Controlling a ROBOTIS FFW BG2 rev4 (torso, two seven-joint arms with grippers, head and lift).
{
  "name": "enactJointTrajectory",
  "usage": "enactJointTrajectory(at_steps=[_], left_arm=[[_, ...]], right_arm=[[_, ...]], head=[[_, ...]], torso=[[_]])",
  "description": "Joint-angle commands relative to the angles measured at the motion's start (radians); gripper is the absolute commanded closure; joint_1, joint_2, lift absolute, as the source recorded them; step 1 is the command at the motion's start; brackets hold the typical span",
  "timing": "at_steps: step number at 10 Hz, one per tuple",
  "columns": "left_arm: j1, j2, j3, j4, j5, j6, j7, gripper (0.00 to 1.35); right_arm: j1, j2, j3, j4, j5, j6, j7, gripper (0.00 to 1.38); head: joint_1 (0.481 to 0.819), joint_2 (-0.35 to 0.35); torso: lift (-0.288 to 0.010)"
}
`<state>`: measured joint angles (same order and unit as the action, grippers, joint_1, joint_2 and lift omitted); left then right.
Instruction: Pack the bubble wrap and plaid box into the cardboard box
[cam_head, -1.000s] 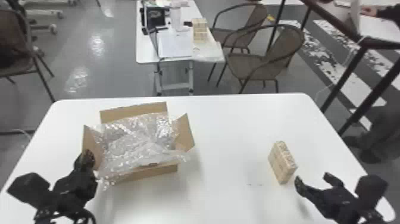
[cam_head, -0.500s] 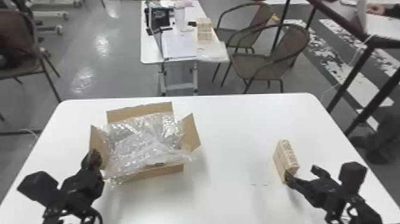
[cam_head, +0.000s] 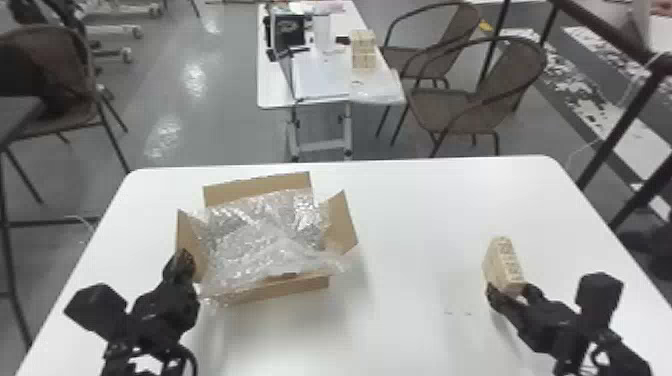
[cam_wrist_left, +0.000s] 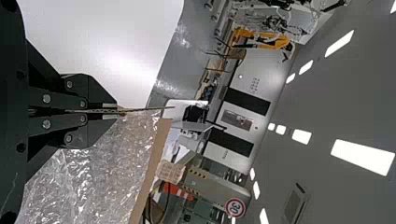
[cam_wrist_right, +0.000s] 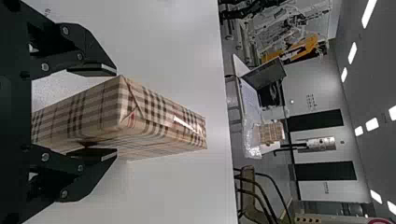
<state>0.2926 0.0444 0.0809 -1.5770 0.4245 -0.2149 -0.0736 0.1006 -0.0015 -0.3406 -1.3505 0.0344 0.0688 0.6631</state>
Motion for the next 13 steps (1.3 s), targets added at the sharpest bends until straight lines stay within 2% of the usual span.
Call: enactJointTrajectory(at_steps=[1, 6, 10, 13], left_arm=[[0.000, 0.000, 0.000, 0.000, 0.000, -0.001, 0.000, 1.21], [0.000, 0.000, 0.002, 0.000, 0.002, -0.003, 0.000, 1.21], [-0.004, 0.002, -0.001, 0.005, 0.004, -0.004, 0.000, 1.21], [-0.007, 0.002, -0.003, 0.011, 0.004, -0.004, 0.000, 1.21]], right_arm=[[0.004, 0.002, 0.000, -0.004, -0.013, 0.005, 0.000, 1.01], [0.013, 0.002, 0.008, -0.029, -0.042, 0.008, 0.000, 1.05], [-0.010, 0.002, 0.184, -0.239, -0.125, 0.042, -0.027, 1.05], [-0.047, 0.002, 0.305, -0.322, -0.165, 0.068, -0.025, 1.05]], head=[[0.695, 0.023], [0.695, 0.024], [0.695, 0.068], [0.695, 0.151]], torso=[[-0.044], [-0.044], [-0.044], [-0.044]])
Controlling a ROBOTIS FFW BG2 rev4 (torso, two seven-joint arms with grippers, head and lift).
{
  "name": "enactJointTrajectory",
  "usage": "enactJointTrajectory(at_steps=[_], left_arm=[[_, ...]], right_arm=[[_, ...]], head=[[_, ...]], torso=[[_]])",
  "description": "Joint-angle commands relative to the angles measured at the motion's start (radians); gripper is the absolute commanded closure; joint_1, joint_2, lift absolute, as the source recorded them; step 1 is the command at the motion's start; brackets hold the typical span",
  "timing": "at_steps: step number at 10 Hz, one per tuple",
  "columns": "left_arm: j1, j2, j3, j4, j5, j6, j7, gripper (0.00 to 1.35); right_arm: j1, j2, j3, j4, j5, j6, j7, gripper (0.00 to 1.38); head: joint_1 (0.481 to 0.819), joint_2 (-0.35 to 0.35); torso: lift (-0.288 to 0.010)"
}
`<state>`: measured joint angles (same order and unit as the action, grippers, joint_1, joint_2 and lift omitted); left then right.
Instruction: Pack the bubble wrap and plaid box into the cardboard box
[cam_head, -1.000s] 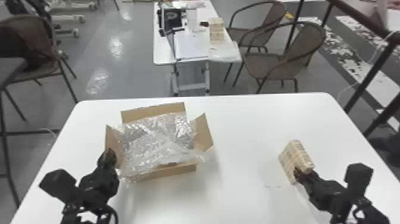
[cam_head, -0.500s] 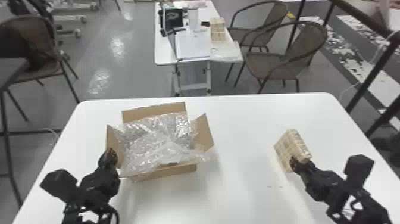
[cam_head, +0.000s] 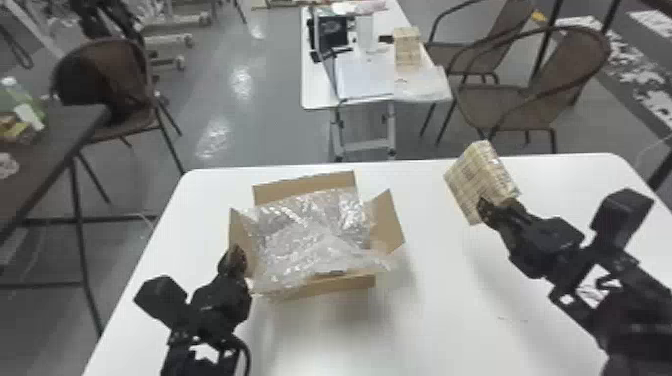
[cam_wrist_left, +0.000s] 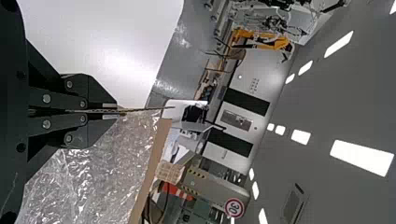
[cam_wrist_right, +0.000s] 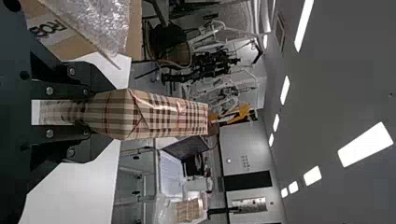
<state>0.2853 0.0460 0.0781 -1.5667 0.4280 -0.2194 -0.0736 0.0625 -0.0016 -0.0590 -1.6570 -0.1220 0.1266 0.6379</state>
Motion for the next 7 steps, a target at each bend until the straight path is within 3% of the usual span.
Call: enactJointTrajectory(at_steps=[1, 3, 4, 7], left_arm=[[0.000, 0.000, -0.001, 0.002, 0.002, 0.000, 0.000, 1.21], [-0.003, 0.000, -0.005, 0.005, 0.002, 0.000, 0.000, 1.21], [-0.011, 0.000, -0.009, 0.011, 0.002, 0.000, 0.000, 1.21], [-0.020, 0.002, -0.015, 0.016, 0.002, 0.000, 0.000, 1.21]], right_arm=[[-0.029, 0.002, 0.074, -0.017, -0.050, 0.019, 0.003, 1.05], [-0.084, -0.028, 0.182, -0.020, -0.122, 0.071, 0.025, 1.05], [-0.124, -0.034, 0.212, -0.007, -0.130, 0.116, 0.071, 1.05], [-0.204, -0.034, 0.280, 0.128, -0.168, 0.202, 0.158, 1.05]], head=[[0.695, 0.178], [0.695, 0.225], [0.695, 0.260], [0.695, 0.320]], torso=[[-0.044], [-0.044], [-0.044], [-0.044]])
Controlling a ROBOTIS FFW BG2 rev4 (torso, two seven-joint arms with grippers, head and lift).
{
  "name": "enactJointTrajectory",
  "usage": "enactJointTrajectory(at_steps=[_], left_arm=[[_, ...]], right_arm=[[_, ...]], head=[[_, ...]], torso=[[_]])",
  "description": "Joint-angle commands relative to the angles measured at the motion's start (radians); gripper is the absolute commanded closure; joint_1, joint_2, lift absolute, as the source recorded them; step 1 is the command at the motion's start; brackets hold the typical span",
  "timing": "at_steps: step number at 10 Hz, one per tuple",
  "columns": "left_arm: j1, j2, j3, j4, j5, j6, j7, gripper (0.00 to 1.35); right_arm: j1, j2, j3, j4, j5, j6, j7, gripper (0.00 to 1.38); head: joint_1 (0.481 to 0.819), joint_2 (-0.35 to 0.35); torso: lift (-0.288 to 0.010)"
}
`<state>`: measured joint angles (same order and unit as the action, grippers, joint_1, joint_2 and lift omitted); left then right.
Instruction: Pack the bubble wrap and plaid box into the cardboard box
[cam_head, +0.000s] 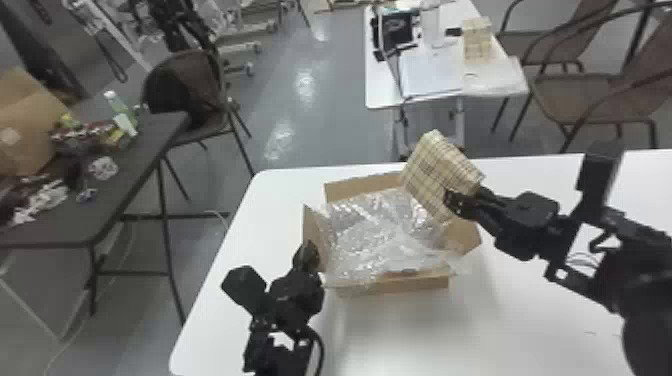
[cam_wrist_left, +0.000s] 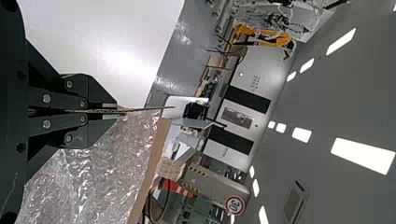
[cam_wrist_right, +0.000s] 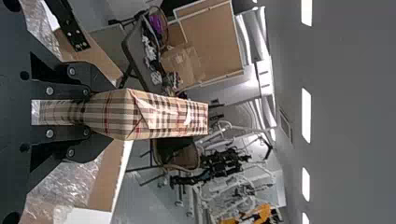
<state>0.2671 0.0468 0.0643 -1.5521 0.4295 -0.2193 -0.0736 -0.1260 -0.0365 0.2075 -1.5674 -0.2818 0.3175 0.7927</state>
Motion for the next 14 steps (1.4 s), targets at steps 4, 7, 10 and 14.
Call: enactJointTrajectory(at_steps=[4, 7, 10, 14], left_arm=[[-0.005, 0.001, -0.009, 0.003, 0.003, 0.000, 0.000, 1.21], [-0.008, 0.001, -0.014, 0.007, 0.005, 0.000, 0.000, 1.21], [-0.008, 0.002, -0.012, 0.007, 0.008, -0.006, 0.000, 1.21], [-0.006, 0.004, -0.009, 0.004, 0.017, -0.008, 0.000, 1.21]], right_arm=[[-0.075, 0.037, 0.023, 0.253, 0.006, -0.023, 0.062, 1.05], [-0.090, 0.037, 0.035, 0.297, -0.020, -0.055, 0.068, 0.36], [-0.076, 0.037, 0.032, 0.264, -0.073, -0.077, 0.068, 0.11], [0.069, 0.029, -0.192, 0.020, 0.118, -0.077, 0.059, 0.11]], head=[[0.695, 0.350], [0.695, 0.350], [0.695, 0.350], [0.695, 0.318]], torso=[[-0.044], [-0.044], [-0.044], [-0.044]])
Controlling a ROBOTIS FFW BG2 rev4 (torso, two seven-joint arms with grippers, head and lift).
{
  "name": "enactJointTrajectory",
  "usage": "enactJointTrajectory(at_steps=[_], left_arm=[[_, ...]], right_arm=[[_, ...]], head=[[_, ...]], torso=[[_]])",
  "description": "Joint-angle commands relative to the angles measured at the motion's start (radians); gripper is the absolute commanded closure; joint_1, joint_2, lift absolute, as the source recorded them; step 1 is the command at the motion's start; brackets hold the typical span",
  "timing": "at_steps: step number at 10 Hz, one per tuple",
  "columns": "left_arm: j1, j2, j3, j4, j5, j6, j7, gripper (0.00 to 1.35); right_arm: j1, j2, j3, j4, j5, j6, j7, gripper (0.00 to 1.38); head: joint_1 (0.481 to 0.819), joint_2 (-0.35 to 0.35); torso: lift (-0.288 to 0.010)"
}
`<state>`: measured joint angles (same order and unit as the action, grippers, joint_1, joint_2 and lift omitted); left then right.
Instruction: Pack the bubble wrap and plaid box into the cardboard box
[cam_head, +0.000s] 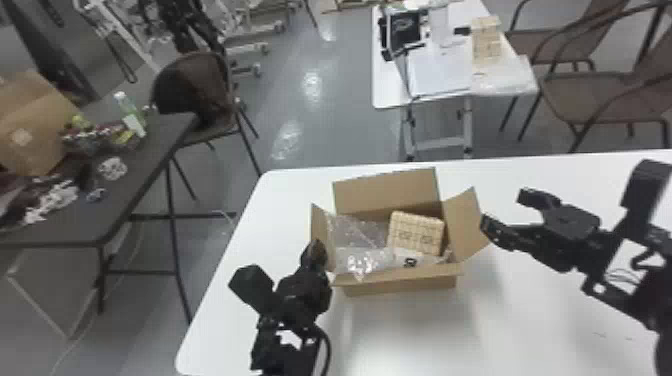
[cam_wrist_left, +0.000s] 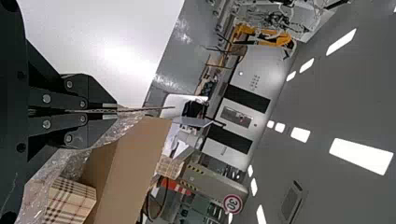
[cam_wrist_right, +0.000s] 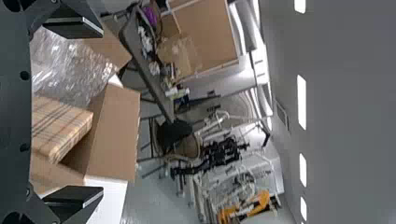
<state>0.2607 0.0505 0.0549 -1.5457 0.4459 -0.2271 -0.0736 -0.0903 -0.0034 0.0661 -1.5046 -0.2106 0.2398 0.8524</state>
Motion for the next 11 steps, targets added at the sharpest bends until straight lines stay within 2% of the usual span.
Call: enactJointTrajectory(at_steps=[1, 2, 4, 6, 7, 9, 11], left_arm=[[0.002, 0.000, 0.002, -0.002, 0.000, 0.000, 0.000, 1.21], [0.005, 0.000, 0.006, 0.001, 0.004, -0.006, 0.000, 1.21], [0.012, 0.000, 0.016, -0.004, 0.007, -0.014, 0.000, 1.21], [0.022, 0.000, 0.028, -0.005, 0.007, -0.015, 0.001, 1.21], [0.026, -0.001, 0.034, -0.005, 0.005, -0.031, 0.031, 1.21], [0.020, -0.001, 0.039, 0.021, -0.004, -0.090, 0.173, 1.21], [-0.026, -0.012, 0.120, 0.065, -0.042, -0.106, 0.199, 1.21]], right_arm=[[0.106, -0.006, -0.134, -0.089, 0.076, -0.004, -0.016, 0.11], [0.179, -0.006, -0.210, -0.134, 0.103, -0.016, -0.050, 0.11], [0.297, -0.006, -0.321, -0.167, 0.112, -0.074, -0.092, 0.11], [0.369, 0.004, -0.396, -0.174, 0.108, -0.120, -0.124, 0.11], [0.380, 0.004, -0.422, -0.174, 0.103, -0.125, -0.124, 0.11], [0.373, 0.004, -0.422, -0.169, 0.097, -0.125, -0.113, 0.11], [0.353, 0.004, -0.420, -0.154, 0.097, -0.125, -0.096, 0.11]], head=[[0.695, 0.276], [0.695, 0.250], [0.695, 0.147], [0.695, 0.090], [0.695, 0.065], [0.695, 0.056], [0.695, 0.105]], torso=[[-0.044], [-0.044], [-0.044], [-0.044], [-0.044], [-0.044], [-0.044]])
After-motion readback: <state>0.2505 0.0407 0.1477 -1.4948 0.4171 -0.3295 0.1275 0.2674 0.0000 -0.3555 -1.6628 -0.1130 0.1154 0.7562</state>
